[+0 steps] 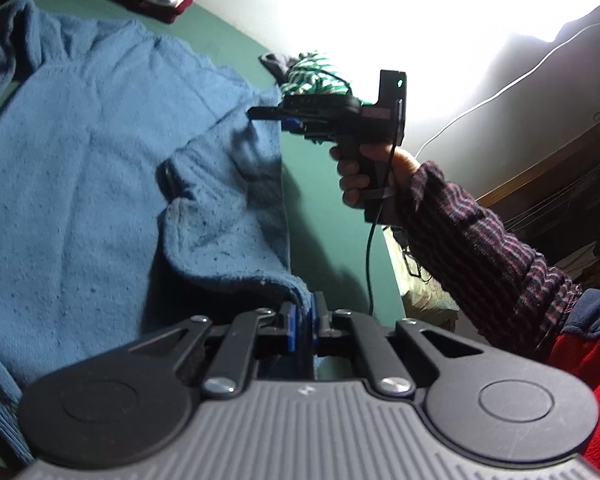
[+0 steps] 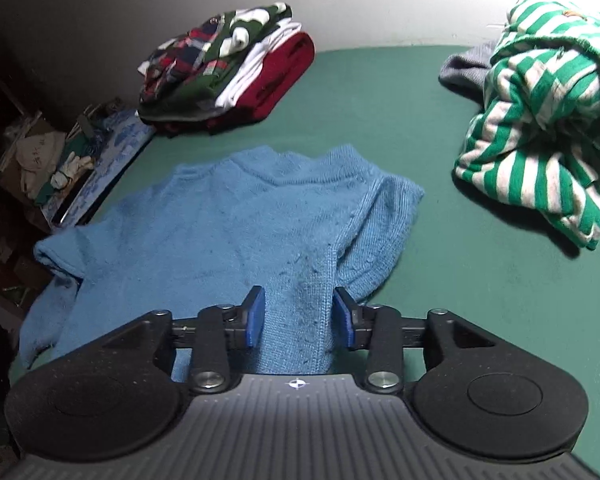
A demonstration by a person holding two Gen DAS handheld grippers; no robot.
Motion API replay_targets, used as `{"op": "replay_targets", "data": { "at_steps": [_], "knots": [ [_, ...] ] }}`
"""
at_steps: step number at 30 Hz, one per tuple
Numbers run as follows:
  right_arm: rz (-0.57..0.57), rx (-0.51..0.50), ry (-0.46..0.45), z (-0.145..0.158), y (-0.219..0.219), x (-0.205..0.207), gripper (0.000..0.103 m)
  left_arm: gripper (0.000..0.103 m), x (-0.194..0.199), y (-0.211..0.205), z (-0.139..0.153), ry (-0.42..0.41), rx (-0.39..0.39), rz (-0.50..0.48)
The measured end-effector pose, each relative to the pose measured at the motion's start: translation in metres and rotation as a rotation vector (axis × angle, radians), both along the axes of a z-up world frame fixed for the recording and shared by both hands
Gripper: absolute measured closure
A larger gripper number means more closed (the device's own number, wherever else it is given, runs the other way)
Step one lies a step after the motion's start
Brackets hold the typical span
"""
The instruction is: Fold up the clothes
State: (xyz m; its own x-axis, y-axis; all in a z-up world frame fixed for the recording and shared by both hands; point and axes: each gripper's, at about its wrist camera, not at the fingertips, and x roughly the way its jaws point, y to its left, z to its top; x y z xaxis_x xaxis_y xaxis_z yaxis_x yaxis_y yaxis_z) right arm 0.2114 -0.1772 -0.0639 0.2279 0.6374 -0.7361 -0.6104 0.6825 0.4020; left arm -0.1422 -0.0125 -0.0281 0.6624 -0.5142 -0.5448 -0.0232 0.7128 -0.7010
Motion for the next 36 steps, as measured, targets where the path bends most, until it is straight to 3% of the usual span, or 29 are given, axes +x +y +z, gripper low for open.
{"op": "replay_targets", "data": {
  "at_steps": [1, 2, 6, 10, 13, 18, 19, 22, 24, 27, 29, 30, 36],
  "knots": [
    [0.012, 0.009, 0.007, 0.003, 0.001, 0.0, 0.09, 0.099, 0.0, -0.001, 0.001, 0.0, -0.004, -0.002],
    [0.026, 0.02, 0.011, 0.006, 0.001, 0.001, 0.098, 0.099, -0.001, -0.002, 0.002, 0.001, -0.008, -0.004],
    [0.047, 0.096, 0.038, 0.025, 0.003, 0.007, 0.098, 0.099, -0.006, 0.003, 0.016, -0.032, -0.036, 0.019],
    [-0.024, 0.204, 0.056, 0.026, 0.005, 0.019, 0.098, 0.099, -0.014, 0.014, 0.03, -0.075, -0.049, 0.08],
    [-0.074, 0.159, -0.004, 0.009, 0.016, 0.019, 0.098, 0.099, -0.016, 0.017, 0.022, -0.043, -0.059, 0.109],
    [-0.066, 0.056, -0.033, -0.015, 0.019, 0.014, 0.098, 0.1, -0.019, 0.011, -0.007, 0.054, -0.17, 0.1],
    [-0.061, 0.064, -0.026, -0.014, 0.016, 0.014, 0.095, 0.1, -0.019, 0.008, -0.007, 0.052, -0.179, 0.094],
    [-0.05, 0.098, 0.01, -0.006, 0.006, 0.018, 0.07, 0.1, -0.016, 0.003, -0.004, 0.035, -0.183, 0.077],
    [-0.032, 0.094, 0.007, -0.001, 0.004, 0.017, 0.07, 0.1, -0.012, 0.002, -0.003, 0.03, -0.186, 0.069],
    [-0.03, 0.082, 0.017, -0.004, 0.006, 0.016, 0.072, 0.1, -0.01, -0.001, -0.006, 0.052, -0.187, 0.054],
    [-0.043, 0.058, 0.006, -0.01, 0.01, 0.014, 0.09, 0.1, -0.01, -0.005, -0.009, 0.076, -0.181, 0.037],
    [-0.055, 0.036, -0.01, -0.012, 0.012, 0.013, 0.095, 0.1, -0.011, -0.007, -0.012, 0.089, -0.173, 0.027],
    [-0.151, 0.1, -0.049, -0.01, 0.001, 0.013, 0.098, 0.1, -0.023, -0.015, -0.029, 0.188, -0.158, 0.011]
  ]
}}
